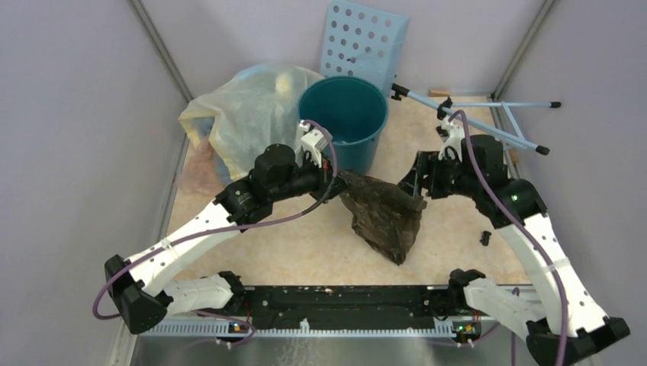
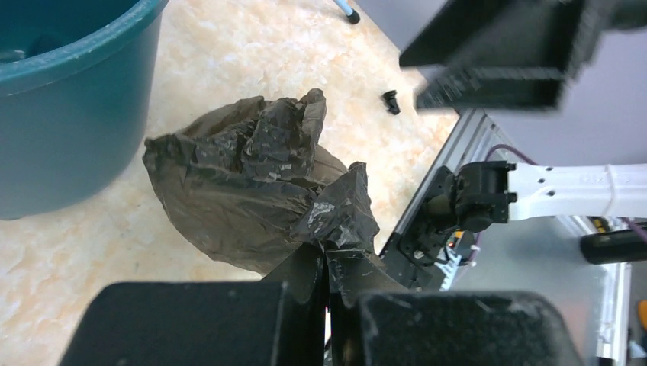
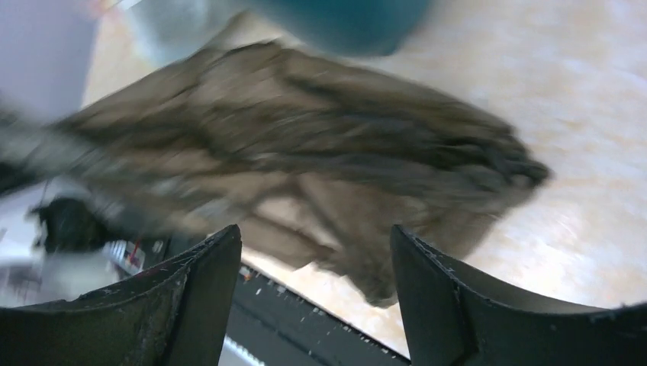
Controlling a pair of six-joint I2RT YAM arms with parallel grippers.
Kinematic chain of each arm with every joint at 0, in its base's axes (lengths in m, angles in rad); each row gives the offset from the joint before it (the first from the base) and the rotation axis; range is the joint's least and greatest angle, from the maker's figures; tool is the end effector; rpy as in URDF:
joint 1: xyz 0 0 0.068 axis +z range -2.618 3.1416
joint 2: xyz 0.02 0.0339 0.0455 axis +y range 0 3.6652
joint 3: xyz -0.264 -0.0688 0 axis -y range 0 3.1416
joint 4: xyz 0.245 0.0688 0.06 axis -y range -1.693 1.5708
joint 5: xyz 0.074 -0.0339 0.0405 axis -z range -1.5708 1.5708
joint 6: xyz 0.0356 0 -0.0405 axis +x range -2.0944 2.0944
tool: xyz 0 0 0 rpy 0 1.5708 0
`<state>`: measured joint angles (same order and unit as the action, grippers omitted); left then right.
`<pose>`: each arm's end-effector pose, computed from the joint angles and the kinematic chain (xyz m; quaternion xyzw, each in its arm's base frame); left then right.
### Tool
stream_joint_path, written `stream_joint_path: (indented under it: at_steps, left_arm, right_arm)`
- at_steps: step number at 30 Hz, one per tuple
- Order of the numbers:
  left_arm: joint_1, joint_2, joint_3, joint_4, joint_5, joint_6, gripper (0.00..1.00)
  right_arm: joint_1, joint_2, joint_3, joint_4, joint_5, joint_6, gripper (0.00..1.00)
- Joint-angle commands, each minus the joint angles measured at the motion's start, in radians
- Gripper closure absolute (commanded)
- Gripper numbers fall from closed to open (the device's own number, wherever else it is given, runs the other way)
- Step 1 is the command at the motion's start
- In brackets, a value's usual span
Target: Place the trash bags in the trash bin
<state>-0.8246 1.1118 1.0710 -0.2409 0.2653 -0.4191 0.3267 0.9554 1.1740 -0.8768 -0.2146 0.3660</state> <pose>0.1658 -0.1931 0.3700 0.2374 0.7601 -0.4329 0.4225 0.1679 0.0649 0.3742 -0.0296 0.8933 0.2391 0.3794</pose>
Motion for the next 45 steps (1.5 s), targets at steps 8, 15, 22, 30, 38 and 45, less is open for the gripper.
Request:
stream_joint_path:
  at_steps: [8,15,22,30,38,45]
  left_arm:
    - [0.019,0.016,0.059,0.092,0.149,-0.081,1.00]
    - [0.022,-0.006,0.066,0.082,0.156,-0.074,1.00]
    - [0.024,-0.033,0.070,0.025,0.070,-0.078,1.00]
    - [0.023,-0.084,0.066,-0.198,-0.382,0.010,0.81]
    - [0.024,-0.162,0.015,-0.389,-0.709,-0.054,0.08]
    - [0.024,-0.125,0.024,-0.642,-0.796,-0.209,0.02]
  right_arm:
    - [0.270,-0.131,-0.137,0.210,-0.195,-0.094,0.32]
    - [0.329,-0.107,-0.239,0.306,-0.173,-0.114,0.36]
    - [0.344,-0.092,-0.168,0.274,-0.127,-0.115,0.83]
    - [0.345,-0.054,0.070,0.132,0.014,-0.090,1.00]
    - [0.345,-0.017,0.108,0.163,0.024,0.024,1.00]
    - [0.345,-0.004,0.094,0.169,0.074,0.080,1.00]
